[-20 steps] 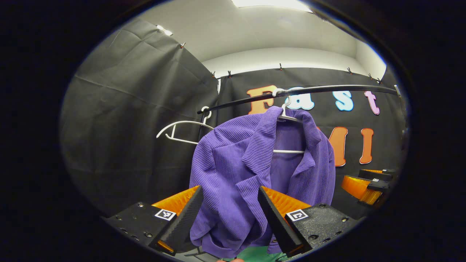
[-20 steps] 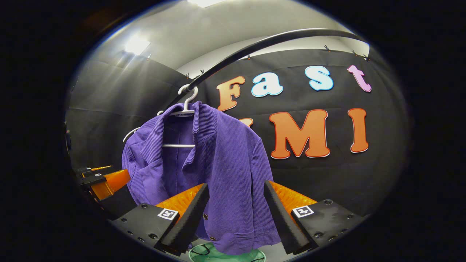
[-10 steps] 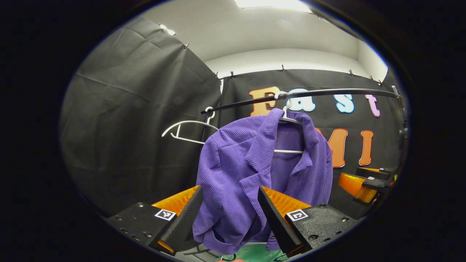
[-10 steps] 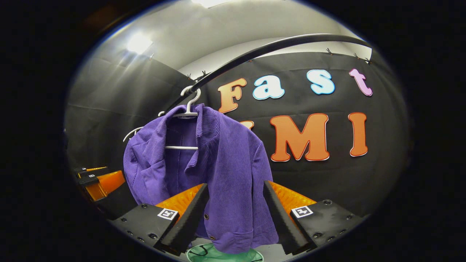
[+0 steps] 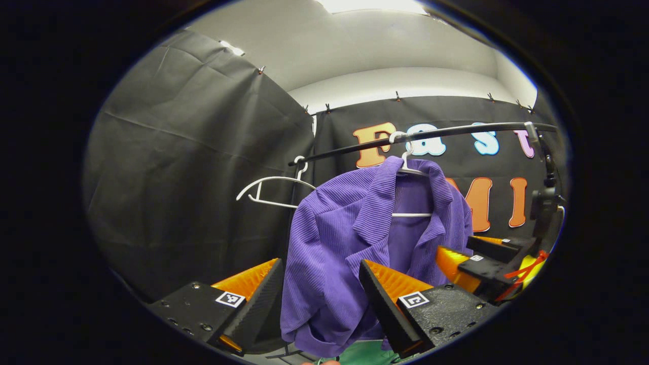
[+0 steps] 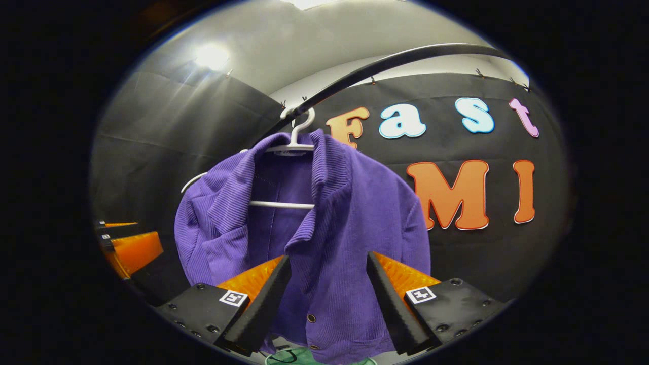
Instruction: Grasp the clothes on the hanger with both hands and then place them into the laundry hamper below.
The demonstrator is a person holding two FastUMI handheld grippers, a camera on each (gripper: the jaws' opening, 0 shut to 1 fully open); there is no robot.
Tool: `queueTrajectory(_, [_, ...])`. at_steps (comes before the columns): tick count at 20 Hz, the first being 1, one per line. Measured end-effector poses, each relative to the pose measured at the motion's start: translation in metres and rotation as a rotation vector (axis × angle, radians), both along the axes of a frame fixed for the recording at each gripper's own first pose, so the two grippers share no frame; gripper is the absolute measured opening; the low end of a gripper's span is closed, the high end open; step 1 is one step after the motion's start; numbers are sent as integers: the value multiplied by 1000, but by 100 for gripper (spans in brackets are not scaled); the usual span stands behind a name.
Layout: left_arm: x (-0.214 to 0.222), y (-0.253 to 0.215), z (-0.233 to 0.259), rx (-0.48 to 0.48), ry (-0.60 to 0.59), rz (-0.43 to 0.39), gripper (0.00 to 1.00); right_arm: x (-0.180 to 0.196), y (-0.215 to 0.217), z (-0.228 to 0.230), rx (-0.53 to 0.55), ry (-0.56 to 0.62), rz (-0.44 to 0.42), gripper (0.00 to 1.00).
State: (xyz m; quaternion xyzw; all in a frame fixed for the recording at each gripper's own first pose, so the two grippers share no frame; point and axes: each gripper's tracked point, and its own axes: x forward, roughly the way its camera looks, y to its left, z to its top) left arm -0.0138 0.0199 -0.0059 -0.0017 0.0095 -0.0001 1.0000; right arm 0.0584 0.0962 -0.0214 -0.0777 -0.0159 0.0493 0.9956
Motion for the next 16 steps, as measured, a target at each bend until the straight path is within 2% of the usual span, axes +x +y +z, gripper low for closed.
queueTrajectory(1, [-1, 2, 0, 3, 3, 10, 92, 9, 3, -8, -8, 11, -16, 94])
queueTrajectory(2, [-3, 3, 0, 2, 7, 21, 92, 18, 4, -15, -13, 18, -30, 98])
queueTrajectory(3, [-6, 5, -1, -5, 14, 33, 92, 28, 5, -21, -13, 16, -44, 94])
queueTrajectory(5, [-14, 9, -5, -22, 25, 55, 92, 46, 3, -29, -28, 10, -73, 94])
queueTrajectory(7, [-22, 18, -5, -40, 32, 86, 92, 62, -14, -35, -46, 7, -128, 98])
queueTrajectory(8, [-25, 22, -6, -43, 33, 102, 95, 66, -27, -37, -40, 3, -156, 97])
queueTrajectory(10, [-26, 31, -7, -40, 34, 129, 92, 74, -57, -33, -22, -11, -214, 94])
queueTrajectory(12, [-22, 30, -9, -40, 34, 114, 92, 76, -89, -28, -16, -22, -264, 93])
queueTrajectory(14, [-17, 22, -11, -43, 34, 80, 95, 75, -109, -30, 28, -8, -267, 93])
queueTrajectory(15, [-14, 15, -12, -48, 34, 58, 92, 76, -119, -33, 57, 2, -260, 88])
queueTrajectory(16, [-12, 5, -13, -57, 33, 32, 95, 76, -126, -34, 87, 5, -262, 83])
